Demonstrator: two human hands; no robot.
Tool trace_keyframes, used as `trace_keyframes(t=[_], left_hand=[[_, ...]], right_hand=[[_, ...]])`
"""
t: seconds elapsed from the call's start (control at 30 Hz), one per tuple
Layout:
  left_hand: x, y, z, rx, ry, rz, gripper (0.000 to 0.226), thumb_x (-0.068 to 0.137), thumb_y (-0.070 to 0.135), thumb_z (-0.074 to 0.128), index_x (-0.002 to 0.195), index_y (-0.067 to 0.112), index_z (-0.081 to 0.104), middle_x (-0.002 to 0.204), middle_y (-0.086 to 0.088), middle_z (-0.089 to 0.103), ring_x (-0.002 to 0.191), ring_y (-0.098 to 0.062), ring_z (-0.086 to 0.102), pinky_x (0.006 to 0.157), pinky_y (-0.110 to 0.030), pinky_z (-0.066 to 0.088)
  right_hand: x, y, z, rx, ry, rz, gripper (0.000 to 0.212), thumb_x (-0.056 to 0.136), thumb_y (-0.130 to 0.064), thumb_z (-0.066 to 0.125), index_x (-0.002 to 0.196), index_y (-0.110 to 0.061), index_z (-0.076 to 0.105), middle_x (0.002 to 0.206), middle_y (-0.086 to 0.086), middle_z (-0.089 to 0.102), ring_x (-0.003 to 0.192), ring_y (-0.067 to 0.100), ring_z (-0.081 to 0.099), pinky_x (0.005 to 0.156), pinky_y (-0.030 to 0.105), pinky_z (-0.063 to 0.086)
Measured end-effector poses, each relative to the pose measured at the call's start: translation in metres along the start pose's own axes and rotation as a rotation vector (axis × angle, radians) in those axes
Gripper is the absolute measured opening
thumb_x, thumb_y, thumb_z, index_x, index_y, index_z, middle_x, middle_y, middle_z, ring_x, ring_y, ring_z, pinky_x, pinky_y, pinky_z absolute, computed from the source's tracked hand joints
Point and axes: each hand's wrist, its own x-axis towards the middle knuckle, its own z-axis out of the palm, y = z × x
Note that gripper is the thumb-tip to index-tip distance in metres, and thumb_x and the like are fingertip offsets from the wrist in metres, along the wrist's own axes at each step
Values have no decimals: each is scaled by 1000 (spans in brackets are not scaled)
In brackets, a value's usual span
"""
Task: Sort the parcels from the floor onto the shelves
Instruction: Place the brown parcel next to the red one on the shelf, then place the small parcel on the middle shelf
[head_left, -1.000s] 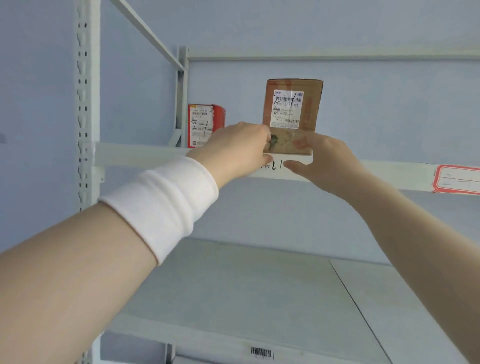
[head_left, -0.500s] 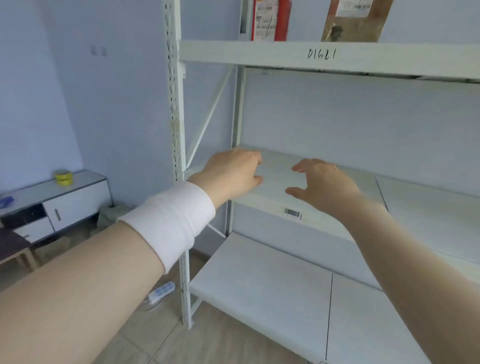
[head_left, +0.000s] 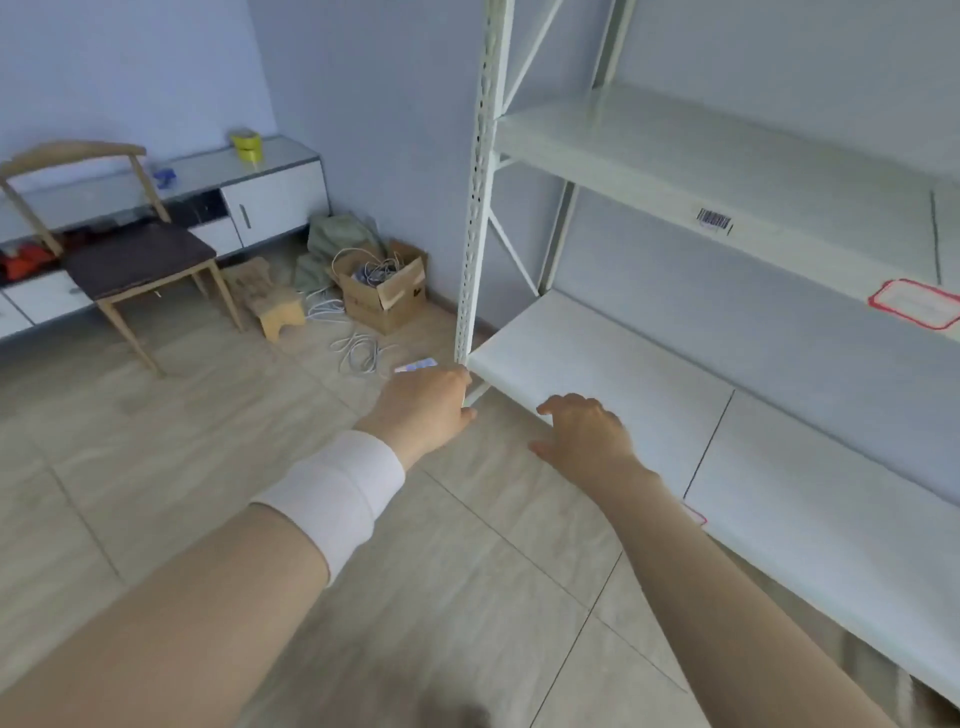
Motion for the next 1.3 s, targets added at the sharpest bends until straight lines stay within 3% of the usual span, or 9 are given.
trace_keyframes(t=[0.3, 0.7, 0.97, 1.3], left_hand=[[-147, -65, 107, -98, -191, -212, 37, 95, 30, 45, 127, 11, 46, 126, -6, 57, 112, -28, 56, 89, -35, 43], [-364, -86, 216, -489, -276, -811, 43, 97, 30, 43, 137, 18, 38, 135, -2, 50, 119, -22, 50, 90, -30, 40], [-514, -104, 223, -628, -100, -1140, 42, 96, 33, 45, 135, 20, 40, 133, -3, 53, 119, -22, 51, 94, -32, 41], [-710, -163, 207, -673, 149, -1322, 44, 97, 35, 45, 139, 21, 38, 139, 0, 48, 122, -20, 51, 100, -31, 41]], right_hand=[[-90, -80, 120, -49, -200, -129, 48, 92, -39, 53, 135, -21, 43, 133, 2, 50, 127, 21, 43, 102, 31, 34], [-198, -148, 231, -136, -459, -486, 47, 93, -38, 51, 135, -19, 42, 132, 3, 50, 125, 21, 44, 99, 29, 33], [-283, -236, 257, -219, -509, -744, 47, 93, -36, 51, 136, -18, 43, 132, 3, 50, 124, 21, 45, 95, 28, 35], [-414, -395, 289, -201, -523, -920, 45, 93, -35, 52, 134, -20, 44, 135, 0, 48, 126, 18, 43, 96, 27, 35]])
